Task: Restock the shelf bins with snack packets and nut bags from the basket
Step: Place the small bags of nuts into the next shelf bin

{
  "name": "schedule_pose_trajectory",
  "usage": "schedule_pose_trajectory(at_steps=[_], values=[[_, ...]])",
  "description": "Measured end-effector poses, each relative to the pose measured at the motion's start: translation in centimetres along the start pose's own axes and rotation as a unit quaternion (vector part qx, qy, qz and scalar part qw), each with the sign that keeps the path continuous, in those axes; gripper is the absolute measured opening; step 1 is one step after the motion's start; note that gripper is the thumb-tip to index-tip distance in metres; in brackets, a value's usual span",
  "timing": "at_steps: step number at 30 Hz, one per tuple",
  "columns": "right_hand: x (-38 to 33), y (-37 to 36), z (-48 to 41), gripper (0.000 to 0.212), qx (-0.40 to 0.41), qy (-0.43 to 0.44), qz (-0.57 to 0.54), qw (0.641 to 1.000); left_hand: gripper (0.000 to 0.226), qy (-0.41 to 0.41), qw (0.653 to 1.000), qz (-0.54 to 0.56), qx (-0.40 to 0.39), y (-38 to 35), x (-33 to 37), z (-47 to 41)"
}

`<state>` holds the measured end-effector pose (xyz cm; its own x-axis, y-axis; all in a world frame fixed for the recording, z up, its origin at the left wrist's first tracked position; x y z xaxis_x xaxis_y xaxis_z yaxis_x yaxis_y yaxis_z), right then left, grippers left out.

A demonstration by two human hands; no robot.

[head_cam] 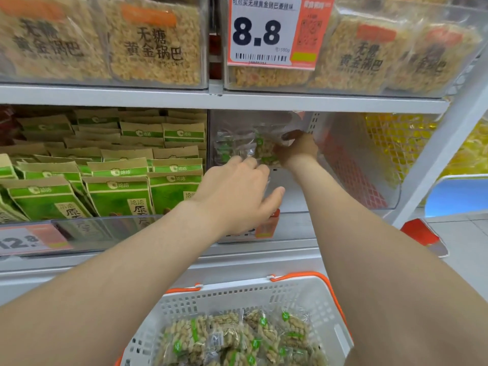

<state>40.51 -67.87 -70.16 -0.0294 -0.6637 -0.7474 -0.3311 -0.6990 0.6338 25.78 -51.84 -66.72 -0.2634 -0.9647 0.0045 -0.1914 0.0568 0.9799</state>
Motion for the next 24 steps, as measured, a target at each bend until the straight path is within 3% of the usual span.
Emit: schedule_pose_trajectory(at_steps=[3,7,13,16,19,24], values=[[0.2,-0.4,0.0,0.06,0.013,-0.013,-0.003,1.0,0.057,0.003,1.0,-0.006,0.005,0.1,0.1,-0.1],[-0.2,-0.9,0.9,0.03,-0.086,0.008,0.133,0.987,0.055,0.006,1.0,0.002,-0.01,0.0,0.4,-0.1],[-0.1,0.0,2.5,0.028,-0.234,0.04,0.098,0.966,0.059,0.004,1.0,0.014,-0.027,0.3,0.3,0.3],[-0.8,1.0,3.9,0.027,-0.278,0.103,0.177,0.938,0.06,-0.003,1.0,0.01,-0.018,0.7,0.4,0.8],[-2.6,2.8,5.5,0.031,-0.251,0.176,0.234,0.923,0.057,-0.012,0.999,0.028,0.008,1.2,0.3,1.5],[-3.5,5.9,9.3,0.033,-0.081,0.262,0.171,0.946,0.032,-0.051,0.991,0.075,0.094,3.1,0.5,3.4]])
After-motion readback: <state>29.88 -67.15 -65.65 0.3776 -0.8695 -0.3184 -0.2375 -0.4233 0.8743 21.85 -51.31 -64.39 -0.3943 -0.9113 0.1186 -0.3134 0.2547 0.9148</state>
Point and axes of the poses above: each hand's wrist, its own z-axis away from the middle knuckle, its own y-axis out of the back of the hand, x = y × z, the point moved 4 cm from there along -z, towards the middle knuckle, and after that the axes turned 9 degrees about y, right-handed, at the moved point
